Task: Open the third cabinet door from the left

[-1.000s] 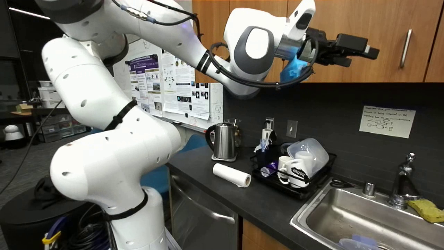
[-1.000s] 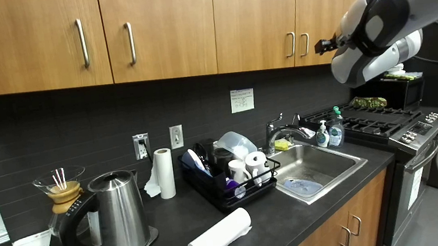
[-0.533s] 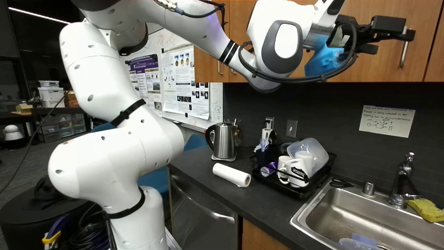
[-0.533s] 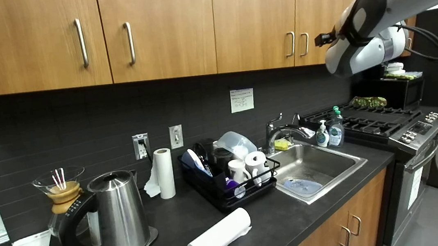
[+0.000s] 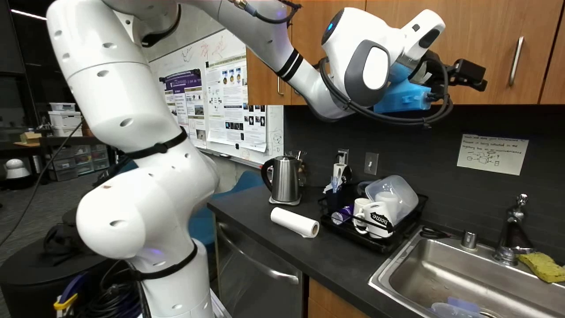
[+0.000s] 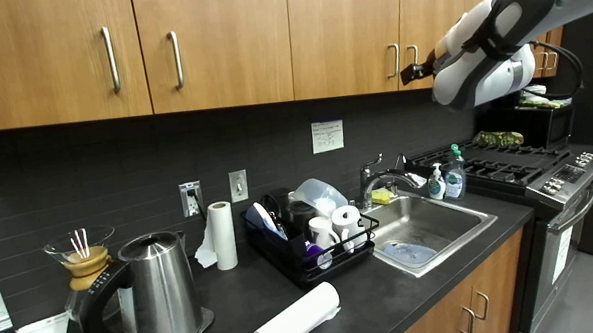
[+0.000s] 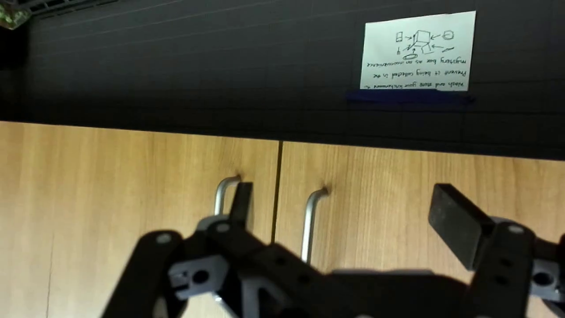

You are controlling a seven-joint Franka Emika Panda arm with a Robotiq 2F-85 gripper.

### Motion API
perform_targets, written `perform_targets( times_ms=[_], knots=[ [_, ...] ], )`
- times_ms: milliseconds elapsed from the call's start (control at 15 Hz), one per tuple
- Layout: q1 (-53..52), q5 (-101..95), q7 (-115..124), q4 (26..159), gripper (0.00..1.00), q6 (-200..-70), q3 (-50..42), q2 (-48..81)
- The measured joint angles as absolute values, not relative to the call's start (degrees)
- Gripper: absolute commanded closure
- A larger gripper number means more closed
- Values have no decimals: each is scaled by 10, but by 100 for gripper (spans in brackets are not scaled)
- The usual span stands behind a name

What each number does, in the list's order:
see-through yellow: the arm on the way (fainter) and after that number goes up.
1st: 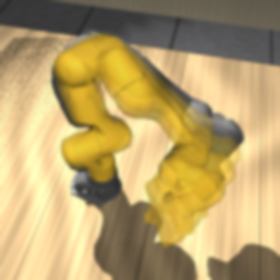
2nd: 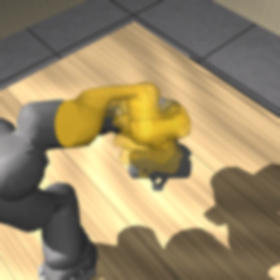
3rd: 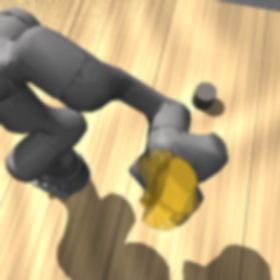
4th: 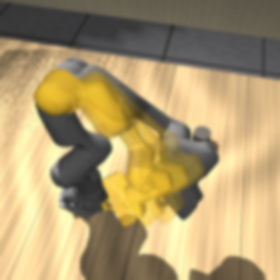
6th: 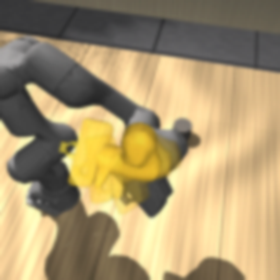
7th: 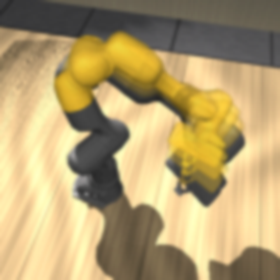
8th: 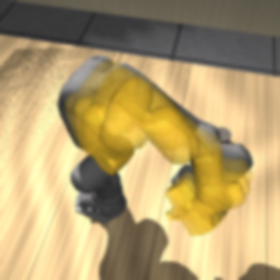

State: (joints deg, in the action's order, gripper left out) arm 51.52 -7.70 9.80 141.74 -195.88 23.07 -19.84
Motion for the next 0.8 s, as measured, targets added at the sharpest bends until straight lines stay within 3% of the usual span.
perform_targets(
  times_ms=[800],
  knots=[
    [518, -77, 98, 1418, 0, -1959, 236, -198]
  ],
)
